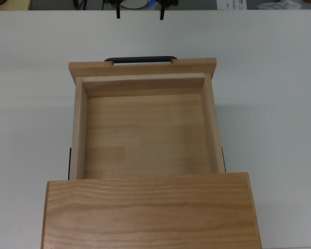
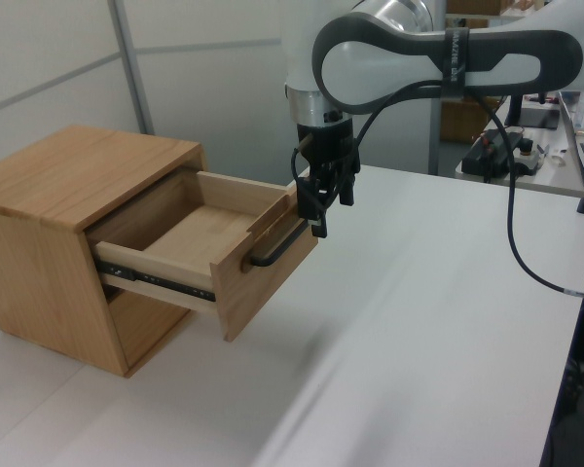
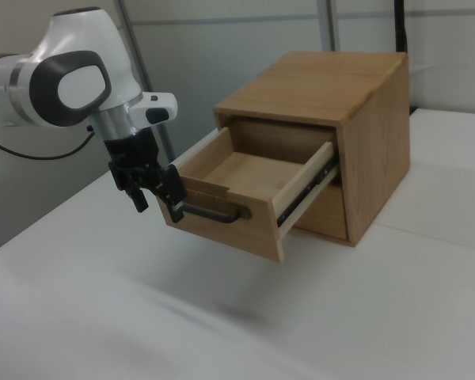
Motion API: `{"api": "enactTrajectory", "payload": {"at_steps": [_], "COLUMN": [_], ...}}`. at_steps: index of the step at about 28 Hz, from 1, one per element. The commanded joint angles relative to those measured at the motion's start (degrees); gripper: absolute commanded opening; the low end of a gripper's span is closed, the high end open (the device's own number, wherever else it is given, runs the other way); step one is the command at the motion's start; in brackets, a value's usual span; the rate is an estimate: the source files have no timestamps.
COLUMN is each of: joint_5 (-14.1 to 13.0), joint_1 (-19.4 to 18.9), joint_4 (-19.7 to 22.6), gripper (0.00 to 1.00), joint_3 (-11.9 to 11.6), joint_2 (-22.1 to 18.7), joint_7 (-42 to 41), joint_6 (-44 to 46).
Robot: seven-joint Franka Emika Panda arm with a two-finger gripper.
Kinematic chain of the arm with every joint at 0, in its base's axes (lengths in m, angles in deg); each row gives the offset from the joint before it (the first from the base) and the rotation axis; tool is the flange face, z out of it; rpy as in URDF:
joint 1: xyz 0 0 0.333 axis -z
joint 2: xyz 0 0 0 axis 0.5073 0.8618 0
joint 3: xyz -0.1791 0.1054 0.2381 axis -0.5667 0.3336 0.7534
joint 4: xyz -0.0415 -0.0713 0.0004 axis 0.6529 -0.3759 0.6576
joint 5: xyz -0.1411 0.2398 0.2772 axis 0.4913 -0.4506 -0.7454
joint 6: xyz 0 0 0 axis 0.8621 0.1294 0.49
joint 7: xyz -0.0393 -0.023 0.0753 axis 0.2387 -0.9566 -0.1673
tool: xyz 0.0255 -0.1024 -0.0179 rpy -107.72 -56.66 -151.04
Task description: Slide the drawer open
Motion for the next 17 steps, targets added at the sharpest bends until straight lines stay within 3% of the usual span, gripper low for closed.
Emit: {"api": "enactTrajectory", "payload": {"at_steps": [1, 17], "joint_5": [0.43, 0.35], "joint_1": [-0.4, -0.4], "joint_4": [-1.92, -1.83], "gripper": [1.0, 1.0], "joint_3": [-0.14, -0.14], "joint_2": [0.75, 0.66], "joint_7": [-1.62, -1.97], "joint_6": [2.11, 2.2]}}
